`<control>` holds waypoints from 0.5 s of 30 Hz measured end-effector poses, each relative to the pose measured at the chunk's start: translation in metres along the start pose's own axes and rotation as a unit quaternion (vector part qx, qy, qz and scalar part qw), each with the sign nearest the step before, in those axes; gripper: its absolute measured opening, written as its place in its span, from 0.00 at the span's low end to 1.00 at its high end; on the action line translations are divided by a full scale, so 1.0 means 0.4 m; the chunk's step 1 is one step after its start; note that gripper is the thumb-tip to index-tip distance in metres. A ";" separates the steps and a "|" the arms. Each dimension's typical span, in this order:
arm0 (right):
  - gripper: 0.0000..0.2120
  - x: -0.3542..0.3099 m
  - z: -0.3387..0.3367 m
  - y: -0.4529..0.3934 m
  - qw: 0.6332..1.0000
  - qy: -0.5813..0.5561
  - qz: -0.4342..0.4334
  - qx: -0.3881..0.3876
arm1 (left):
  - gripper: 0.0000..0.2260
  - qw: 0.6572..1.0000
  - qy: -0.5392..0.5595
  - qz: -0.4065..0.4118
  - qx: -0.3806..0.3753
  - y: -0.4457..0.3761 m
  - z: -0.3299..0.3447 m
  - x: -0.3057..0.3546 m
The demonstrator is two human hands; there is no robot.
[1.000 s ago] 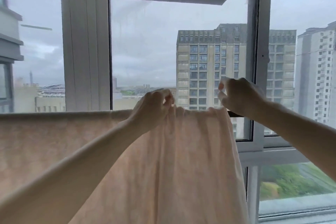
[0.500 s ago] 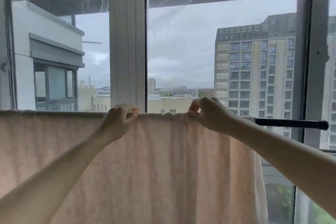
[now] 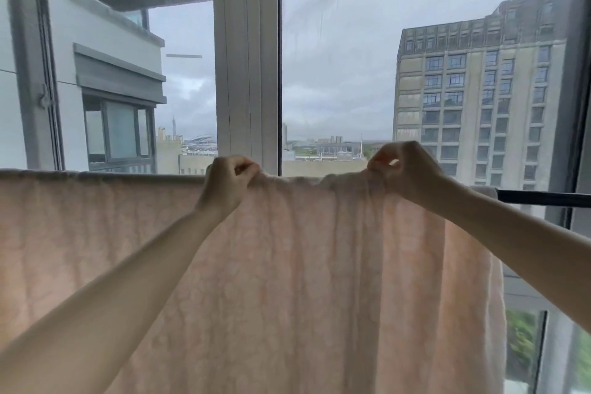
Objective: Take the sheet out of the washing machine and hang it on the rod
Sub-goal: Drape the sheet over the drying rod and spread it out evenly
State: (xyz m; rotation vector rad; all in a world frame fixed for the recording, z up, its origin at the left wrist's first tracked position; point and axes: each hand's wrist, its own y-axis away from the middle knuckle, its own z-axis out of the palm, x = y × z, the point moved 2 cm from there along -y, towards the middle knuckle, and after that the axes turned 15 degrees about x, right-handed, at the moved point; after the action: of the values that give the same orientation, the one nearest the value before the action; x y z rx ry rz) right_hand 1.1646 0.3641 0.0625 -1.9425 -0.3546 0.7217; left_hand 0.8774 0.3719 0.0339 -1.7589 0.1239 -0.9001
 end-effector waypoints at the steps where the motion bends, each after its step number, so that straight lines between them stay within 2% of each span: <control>1: 0.04 0.001 -0.015 -0.007 0.999 -0.010 0.018 0.026 | 0.05 1.000 0.020 -0.004 0.005 -0.001 0.009 0.021; 4: 0.06 0.010 -0.082 -0.027 0.990 -0.026 0.065 0.120 | 0.04 0.995 0.095 -0.007 0.024 0.001 0.028 0.096; 5: 0.06 0.016 -0.099 -0.029 0.990 -0.020 0.063 0.122 | 0.04 0.994 0.107 0.003 0.015 0.006 0.036 0.115; 6: 0.06 0.021 -0.111 -0.026 0.995 -0.008 0.048 0.088 | 0.04 0.994 0.107 0.013 -0.005 0.013 0.045 0.126; 7: 0.06 0.025 -0.117 -0.020 0.999 0.009 0.027 0.021 | 0.04 0.994 0.098 0.018 -0.033 0.021 0.054 0.130; 9: 0.07 0.037 -0.123 -0.002 0.992 0.036 0.006 -0.122 | 0.05 0.994 0.065 0.018 -0.092 0.038 0.063 0.116; 10: 0.08 0.050 -0.130 0.002 0.987 0.041 0.008 -0.156 | 0.06 0.993 0.045 0.021 -0.112 0.042 0.063 0.101; 13: 0.09 0.089 -0.148 0.005 0.983 0.064 -0.010 -0.172 | 0.09 0.987 -0.012 0.050 -0.155 0.042 0.057 0.071; 15: 0.06 0.103 -0.145 0.015 0.986 0.078 -0.038 -0.143 | 0.07 0.988 -0.015 0.056 -0.145 0.035 0.055 0.067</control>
State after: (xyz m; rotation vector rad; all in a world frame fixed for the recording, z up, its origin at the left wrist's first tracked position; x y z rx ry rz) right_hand 1.2323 0.3421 0.0626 -2.2274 -0.4525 0.4848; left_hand 0.9148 0.3700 0.0333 -2.0107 0.3454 -0.8040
